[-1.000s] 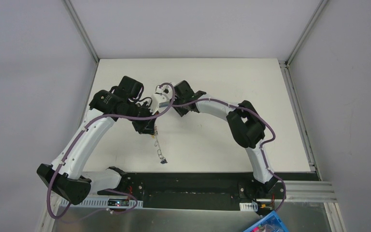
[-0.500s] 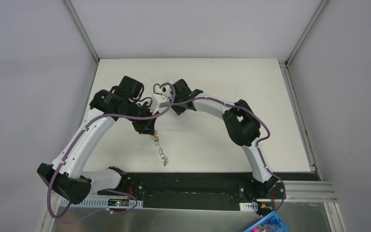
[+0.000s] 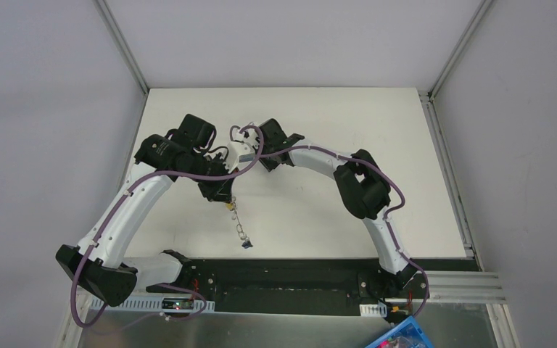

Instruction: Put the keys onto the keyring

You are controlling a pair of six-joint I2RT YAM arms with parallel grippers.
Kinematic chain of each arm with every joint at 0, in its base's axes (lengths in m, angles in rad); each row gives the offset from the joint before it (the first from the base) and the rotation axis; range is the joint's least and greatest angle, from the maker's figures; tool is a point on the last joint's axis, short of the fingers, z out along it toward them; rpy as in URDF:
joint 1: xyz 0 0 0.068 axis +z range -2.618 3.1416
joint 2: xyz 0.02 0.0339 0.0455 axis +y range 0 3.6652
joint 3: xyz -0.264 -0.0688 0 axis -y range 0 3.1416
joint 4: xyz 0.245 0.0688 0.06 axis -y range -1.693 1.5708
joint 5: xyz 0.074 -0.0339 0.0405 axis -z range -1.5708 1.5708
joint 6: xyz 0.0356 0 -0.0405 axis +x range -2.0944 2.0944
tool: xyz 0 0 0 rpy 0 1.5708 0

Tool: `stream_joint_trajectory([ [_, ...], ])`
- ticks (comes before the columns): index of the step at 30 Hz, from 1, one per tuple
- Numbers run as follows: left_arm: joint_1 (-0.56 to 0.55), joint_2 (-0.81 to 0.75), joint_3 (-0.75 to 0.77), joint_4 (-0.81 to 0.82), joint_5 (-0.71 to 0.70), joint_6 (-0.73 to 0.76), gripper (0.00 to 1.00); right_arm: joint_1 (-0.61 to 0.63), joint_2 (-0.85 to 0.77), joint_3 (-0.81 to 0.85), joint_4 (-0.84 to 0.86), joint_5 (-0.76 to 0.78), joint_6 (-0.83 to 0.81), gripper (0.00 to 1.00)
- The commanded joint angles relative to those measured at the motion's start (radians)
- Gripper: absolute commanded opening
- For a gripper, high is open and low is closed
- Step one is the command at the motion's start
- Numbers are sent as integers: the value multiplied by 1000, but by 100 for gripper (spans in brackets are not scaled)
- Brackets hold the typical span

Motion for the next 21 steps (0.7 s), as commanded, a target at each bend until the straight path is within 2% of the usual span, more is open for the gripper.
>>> stream_joint_trajectory([
  [1,10,0,42,-20,15,18,0,5,-46,1,-30,4,-13,32],
  [13,9,0,44,-25,21,18,0,6,-68,-38,-37,7,-21,32],
  [21,10,3,40,-26,25,22,0,5,-87,-61,-30,6,-25,39],
])
